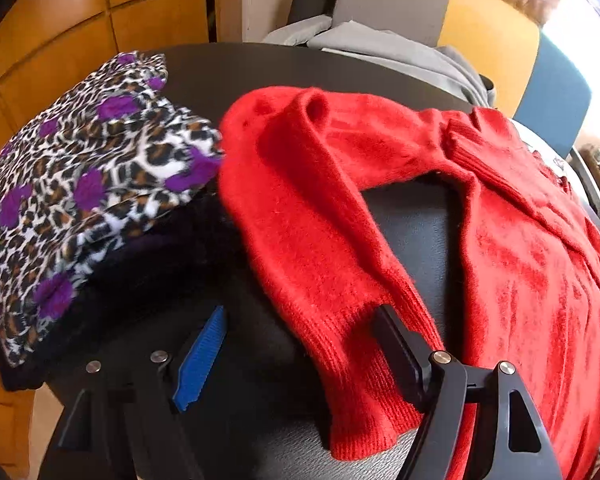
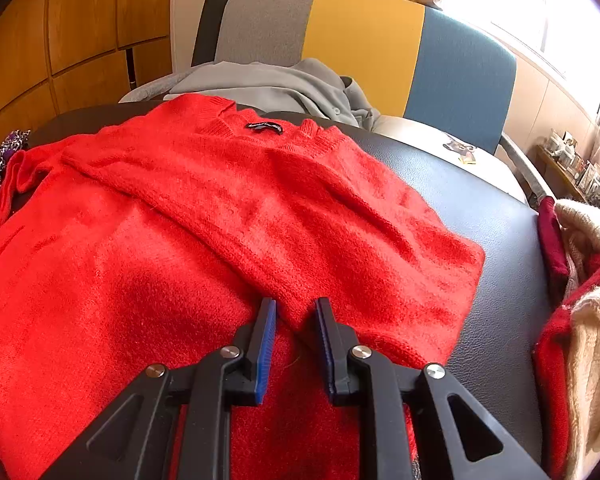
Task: Fold clothes
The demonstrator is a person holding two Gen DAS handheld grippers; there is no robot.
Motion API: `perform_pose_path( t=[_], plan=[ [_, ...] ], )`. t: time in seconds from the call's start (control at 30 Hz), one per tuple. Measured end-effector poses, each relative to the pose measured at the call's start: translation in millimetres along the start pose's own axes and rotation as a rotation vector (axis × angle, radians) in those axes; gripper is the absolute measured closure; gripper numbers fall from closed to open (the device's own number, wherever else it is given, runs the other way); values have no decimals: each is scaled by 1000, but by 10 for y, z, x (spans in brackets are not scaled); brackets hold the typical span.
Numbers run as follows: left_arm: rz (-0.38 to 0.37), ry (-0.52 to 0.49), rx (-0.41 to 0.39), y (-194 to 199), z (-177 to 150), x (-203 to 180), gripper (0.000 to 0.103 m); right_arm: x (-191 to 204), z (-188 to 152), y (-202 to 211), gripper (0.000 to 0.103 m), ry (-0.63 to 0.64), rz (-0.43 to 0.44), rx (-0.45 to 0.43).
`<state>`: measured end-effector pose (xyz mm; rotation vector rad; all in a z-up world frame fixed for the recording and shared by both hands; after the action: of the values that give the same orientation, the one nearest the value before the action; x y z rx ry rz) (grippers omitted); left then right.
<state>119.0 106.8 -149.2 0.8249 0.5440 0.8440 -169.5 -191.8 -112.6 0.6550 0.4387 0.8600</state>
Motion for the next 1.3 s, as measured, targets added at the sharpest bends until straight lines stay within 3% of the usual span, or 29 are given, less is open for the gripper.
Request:
perform_pose_path(
  t=[0.07,0.1,0.27,0.43,0.5,0.63,0.7,0.87,1.0,1.1,1.17,1.23,1.3],
  plan=[
    [-22,35,-6,-1,60,26,55,7,0,-2,83,6,-6,0],
    [-38,63,-3,2,108,53,90,11,1,-2,83,10,-11,-1],
    [-102,161,-41,139,471,172,91,29,4,-6,82,33,-37,-2],
    [-258,194,-144,632,1140,-26,92,16,6,-6,82,34,-37,-4],
    [-351,180,-181,862,1451,-293,94,5,7,-6,82,27,-30,-6],
    [-481,95,-196,1065,1783,-1022,95,0,9,-4,82,18,-22,-8],
    [-551,23,-161,1010,1801,-1590,95,2,10,-3,82,15,-19,-9],
    [-634,-138,9,573,1343,-2816,95,-8,13,-7,82,0,-6,-11],
    [-638,-213,180,64,811,-3333,89,-31,17,-12,82,-20,15,-11],
    [-636,-206,206,-58,708,-3304,83,-40,21,-13,81,-35,29,-13],
    [-668,-186,178,37,742,-3159,73,-43,28,-6,81,-41,37,-14],
    [-671,-171,120,174,798,-2976,46,-49,62,37,81,-73,53,-11],
    [-646,-151,56,288,850,-2630,40,3,151,118,81,-78,68,-26]
  ],
)
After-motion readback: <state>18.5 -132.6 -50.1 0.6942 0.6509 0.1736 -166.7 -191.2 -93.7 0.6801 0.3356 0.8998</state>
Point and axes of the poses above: each gripper's, at about its wrist camera, not at the fingertips, and y roughly against the way its jaws point, x to its left, z to its top, the point moved 9 cm from there along -y, roughly the way its jaws point, and after that the axes turned 6 degrees about -x, right-handed, at the moved point
